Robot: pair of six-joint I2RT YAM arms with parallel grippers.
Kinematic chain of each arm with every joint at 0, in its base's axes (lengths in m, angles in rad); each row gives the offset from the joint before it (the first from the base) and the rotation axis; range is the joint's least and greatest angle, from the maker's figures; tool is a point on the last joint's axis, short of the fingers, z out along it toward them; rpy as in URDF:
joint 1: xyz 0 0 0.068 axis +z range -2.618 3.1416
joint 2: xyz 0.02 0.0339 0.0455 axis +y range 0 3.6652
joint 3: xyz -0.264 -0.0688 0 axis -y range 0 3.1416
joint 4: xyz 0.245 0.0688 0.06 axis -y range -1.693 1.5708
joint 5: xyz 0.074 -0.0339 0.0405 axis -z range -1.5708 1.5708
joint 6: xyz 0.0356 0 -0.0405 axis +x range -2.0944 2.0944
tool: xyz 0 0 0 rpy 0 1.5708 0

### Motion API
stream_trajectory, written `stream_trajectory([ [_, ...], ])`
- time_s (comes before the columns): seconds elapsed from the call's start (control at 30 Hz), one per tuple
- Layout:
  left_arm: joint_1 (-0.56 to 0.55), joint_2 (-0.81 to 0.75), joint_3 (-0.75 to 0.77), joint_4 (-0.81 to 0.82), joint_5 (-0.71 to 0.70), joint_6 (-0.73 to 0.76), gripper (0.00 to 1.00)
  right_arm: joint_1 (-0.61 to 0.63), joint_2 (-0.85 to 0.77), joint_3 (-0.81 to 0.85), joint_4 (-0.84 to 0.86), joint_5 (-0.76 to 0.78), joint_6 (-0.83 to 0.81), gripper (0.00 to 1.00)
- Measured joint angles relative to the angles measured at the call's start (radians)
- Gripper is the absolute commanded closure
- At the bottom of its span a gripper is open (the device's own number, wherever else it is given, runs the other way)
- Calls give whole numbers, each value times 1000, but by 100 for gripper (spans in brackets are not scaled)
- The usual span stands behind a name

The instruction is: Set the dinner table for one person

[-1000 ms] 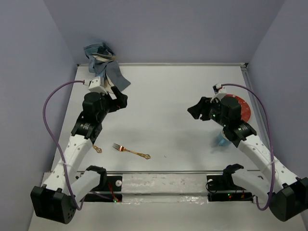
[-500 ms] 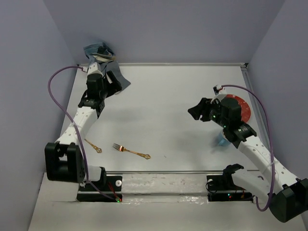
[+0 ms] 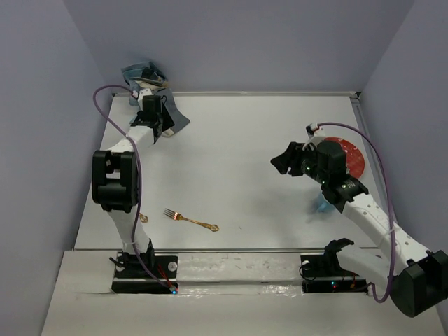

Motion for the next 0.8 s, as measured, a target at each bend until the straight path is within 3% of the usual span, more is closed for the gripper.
stream_trajectory([
  [0.33,-10,285,258,-86,-27,34,44,32,53,-26,36,-15,5,41],
  [0.4,-13,320,287,-107,-29,39,51,41,60,-26,37,-15,5,42],
  [0.6,-19,406,391,-174,-10,53,88,66,77,-26,46,-14,5,42],
  [0.63,-21,415,409,-182,-5,59,98,68,83,-26,50,-14,5,42],
  [0.8,-42,417,415,-190,2,70,100,73,118,-26,77,1,8,39],
])
